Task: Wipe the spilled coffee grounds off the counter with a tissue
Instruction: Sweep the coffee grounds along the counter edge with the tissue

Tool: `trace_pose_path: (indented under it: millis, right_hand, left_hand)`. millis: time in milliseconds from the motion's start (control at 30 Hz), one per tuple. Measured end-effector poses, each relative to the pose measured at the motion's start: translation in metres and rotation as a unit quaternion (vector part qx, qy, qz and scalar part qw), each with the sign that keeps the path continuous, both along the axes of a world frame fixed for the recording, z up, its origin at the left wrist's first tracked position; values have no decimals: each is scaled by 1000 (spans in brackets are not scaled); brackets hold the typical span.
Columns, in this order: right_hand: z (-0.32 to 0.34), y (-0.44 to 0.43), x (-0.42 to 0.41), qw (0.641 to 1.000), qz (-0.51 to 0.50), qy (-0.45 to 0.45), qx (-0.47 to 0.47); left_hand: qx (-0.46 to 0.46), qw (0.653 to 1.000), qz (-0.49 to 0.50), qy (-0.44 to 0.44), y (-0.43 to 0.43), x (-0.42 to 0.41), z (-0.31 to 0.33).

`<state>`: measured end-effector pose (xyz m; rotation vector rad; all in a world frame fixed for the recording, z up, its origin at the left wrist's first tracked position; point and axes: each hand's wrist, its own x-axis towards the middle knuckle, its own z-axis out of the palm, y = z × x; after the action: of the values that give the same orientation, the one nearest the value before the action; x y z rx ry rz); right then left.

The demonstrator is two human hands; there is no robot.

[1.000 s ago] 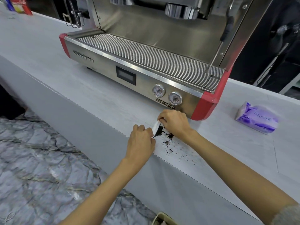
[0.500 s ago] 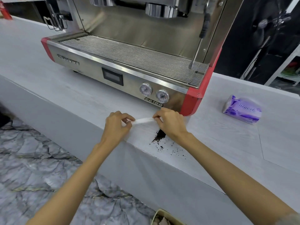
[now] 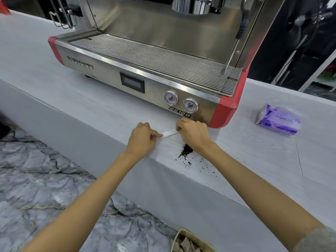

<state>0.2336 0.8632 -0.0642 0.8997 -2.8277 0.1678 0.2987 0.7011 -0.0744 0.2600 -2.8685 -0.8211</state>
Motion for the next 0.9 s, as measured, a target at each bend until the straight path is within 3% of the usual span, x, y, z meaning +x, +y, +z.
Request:
trace_pose_path:
  millis: [200, 333, 533, 633, 733, 900]
  right_hand:
    - [-3, 47, 15, 999, -5, 11, -47]
    - [2, 71, 25, 991, -31, 87, -97]
    - [-9, 96, 28, 977, -109, 159, -87]
    - [-12, 103, 29, 974, -166, 147, -50]
    - [-16, 104, 27, 970, -229, 63, -43]
    - [-11, 95, 34, 967, -245, -13, -68]
  left_hand:
    - [-7, 995, -99, -7, 39, 19, 2]
    - [11, 993, -111, 37, 35, 8, 11]
    - [3, 987, -152, 57, 56, -25, 16]
    - [-5, 984, -164, 65, 71, -36, 13]
    - [-13, 983, -170, 60, 80, -41, 9]
    - [-44, 976, -211, 41, 76, -41, 9]
